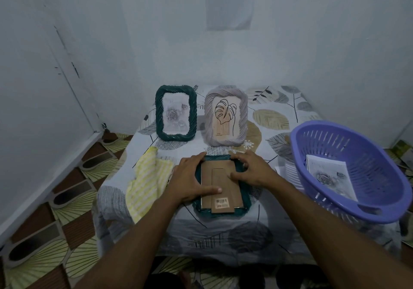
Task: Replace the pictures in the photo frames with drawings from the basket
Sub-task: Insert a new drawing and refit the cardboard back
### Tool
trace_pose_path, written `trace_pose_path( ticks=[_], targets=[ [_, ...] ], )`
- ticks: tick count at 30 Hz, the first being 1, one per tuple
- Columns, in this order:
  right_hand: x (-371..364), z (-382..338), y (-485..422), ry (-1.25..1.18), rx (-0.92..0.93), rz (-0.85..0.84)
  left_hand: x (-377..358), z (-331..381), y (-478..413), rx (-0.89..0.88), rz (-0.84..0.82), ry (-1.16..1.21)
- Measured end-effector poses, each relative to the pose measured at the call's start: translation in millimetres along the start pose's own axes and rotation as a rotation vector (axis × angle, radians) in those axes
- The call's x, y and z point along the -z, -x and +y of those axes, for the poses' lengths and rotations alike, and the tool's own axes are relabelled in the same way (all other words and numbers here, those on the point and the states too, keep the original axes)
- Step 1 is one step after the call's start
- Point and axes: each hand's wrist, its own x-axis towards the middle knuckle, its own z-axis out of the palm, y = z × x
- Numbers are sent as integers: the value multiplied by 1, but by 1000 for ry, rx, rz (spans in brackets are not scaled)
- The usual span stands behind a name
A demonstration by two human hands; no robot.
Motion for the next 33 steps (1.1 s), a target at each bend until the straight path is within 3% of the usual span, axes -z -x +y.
trace_pose_path(
  ticks=[7, 12, 15, 21, 33],
  targets=[
    [-3, 4, 1, 15, 25, 19, -1, 1, 3, 20, 32, 54],
    [1, 7, 18, -112, 77, 79, 9, -2, 9, 7, -27, 80],
    [2, 9, 39, -18, 158, 122, 19, -5, 23, -49, -43, 52],
    [9, 3, 75, 57, 219, 11, 27, 0, 48, -70, -176, 61],
    [-8, -4, 110, 30, 98, 112, 12, 10, 73, -56, 46, -8]
  ],
)
